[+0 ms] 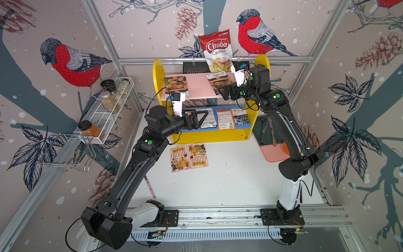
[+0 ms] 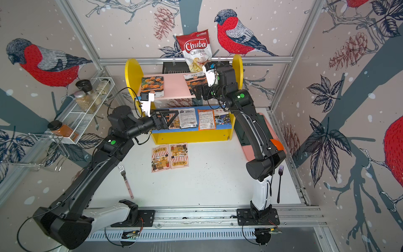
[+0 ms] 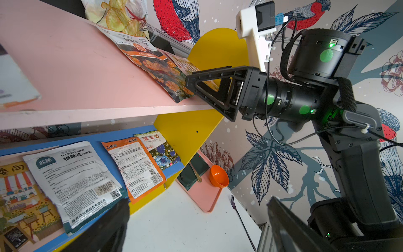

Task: Take the seed bag off the shelf
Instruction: Pick up the seed packet from the shelf.

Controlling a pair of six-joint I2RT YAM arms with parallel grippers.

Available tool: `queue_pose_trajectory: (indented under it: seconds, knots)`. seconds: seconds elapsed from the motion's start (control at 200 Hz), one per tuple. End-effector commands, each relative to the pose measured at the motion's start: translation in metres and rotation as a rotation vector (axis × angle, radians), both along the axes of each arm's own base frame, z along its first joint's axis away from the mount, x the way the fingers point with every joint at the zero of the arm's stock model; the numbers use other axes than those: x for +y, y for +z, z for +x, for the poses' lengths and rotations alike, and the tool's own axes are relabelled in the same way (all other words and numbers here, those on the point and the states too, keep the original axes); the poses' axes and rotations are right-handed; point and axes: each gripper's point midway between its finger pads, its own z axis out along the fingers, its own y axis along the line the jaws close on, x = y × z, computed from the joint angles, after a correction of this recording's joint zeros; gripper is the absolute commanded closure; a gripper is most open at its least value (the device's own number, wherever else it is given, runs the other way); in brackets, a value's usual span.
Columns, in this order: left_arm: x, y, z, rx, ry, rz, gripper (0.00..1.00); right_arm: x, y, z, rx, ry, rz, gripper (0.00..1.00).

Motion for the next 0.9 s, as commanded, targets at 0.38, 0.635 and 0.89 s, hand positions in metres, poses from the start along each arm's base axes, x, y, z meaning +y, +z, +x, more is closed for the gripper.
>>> queue_pose_trajectory:
  seconds: [0.38, 0.635, 0.89]
  knots:
    - [0.001, 0.010, -0.001, -0.050, 0.009, 0.001, 0.02, 0.015, -0.010, -0.018, 0.033, 0.055, -0.035, 0.00]
    - [0.002, 0.011, -0.002, -0.055, 0.017, 0.003, 0.02, 0.024, -0.010, -0.032, 0.025, 0.065, -0.050, 0.00]
    - [0.005, 0.011, -0.003, -0.063, 0.029, 0.012, 0.02, 0.025, -0.005, -0.045, 0.007, 0.064, -0.066, 0.00]
